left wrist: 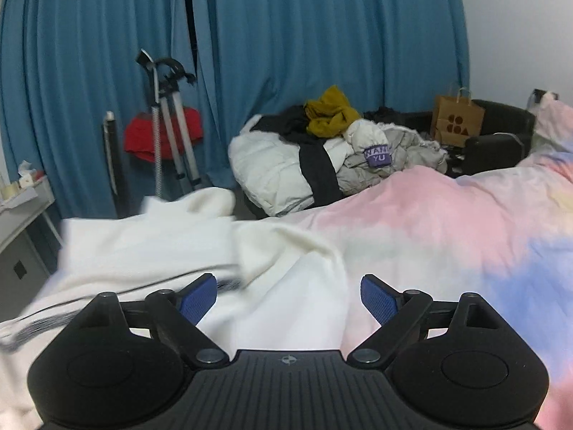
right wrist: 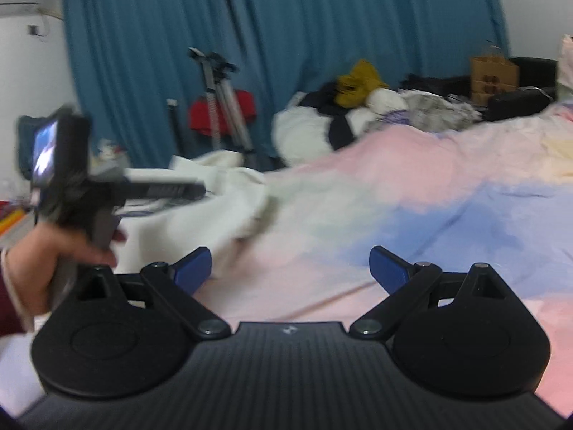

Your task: Fold clothes

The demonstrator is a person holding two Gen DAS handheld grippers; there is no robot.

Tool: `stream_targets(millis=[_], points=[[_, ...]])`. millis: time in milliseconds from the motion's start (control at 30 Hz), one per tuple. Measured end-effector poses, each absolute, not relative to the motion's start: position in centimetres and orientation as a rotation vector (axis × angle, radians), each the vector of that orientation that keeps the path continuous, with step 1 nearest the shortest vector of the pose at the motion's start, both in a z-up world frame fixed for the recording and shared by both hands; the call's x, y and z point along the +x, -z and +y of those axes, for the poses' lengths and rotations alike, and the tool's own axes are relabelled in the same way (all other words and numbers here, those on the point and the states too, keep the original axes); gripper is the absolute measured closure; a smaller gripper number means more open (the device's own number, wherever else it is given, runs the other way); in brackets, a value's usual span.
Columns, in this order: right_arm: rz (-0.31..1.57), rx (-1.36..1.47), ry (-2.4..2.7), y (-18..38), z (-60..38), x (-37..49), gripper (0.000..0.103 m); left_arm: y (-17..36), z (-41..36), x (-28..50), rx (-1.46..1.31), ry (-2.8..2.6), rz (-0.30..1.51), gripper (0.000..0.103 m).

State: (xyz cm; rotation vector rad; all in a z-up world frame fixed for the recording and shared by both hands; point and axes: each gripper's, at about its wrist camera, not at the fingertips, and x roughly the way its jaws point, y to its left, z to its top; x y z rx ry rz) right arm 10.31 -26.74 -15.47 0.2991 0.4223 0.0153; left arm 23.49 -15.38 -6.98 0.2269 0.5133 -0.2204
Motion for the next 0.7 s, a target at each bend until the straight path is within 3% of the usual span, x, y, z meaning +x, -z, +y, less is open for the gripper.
stream_targets(millis=[133, 200, 267, 333, 400, 433, 500, 700], points=[[0.472, 0.351, 0.015, 18.2, -29.0, 13.0, 0.007, 9.9, -20.1, 31.2, 0.213, 0.176, 0.560, 0.020], [0.486, 0.344, 0.021, 19.3, -29.5, 13.8, 0.007, 11.2, -21.8, 34.6, 0.227, 0.110, 0.572, 0.032], [0.491, 0.342, 0.026, 20.0, -30.0, 14.2, 0.007, 12.5, -22.7, 37.5, 0.224, 0.052, 0.609, 0.033], [0.494, 0.346, 0.029, 20.7, -30.5, 14.7, 0.007, 13.9, -22.9, 39.6, 0.212, 0.005, 0.661, 0.043], [0.497, 0.351, 0.038, 21.3, -31.0, 15.3, 0.007, 15.0, -22.9, 41.3, 0.238, -0.055, 0.701, 0.081], [0.500, 0.354, 0.041, 21.6, -31.3, 15.7, 0.007, 15.4, -22.8, 41.6, 0.247, -0.074, 0.708, 0.087], [0.506, 0.364, 0.043, 22.0, -31.6, 16.0, 0.007, 15.1, -22.3, 41.3, 0.241, -0.068, 0.688, 0.092], [0.493, 0.375, 0.037, 21.9, -31.8, 16.0, 0.007, 9.3, -22.3, 35.3, 0.316, 0.084, 0.504, 0.095]])
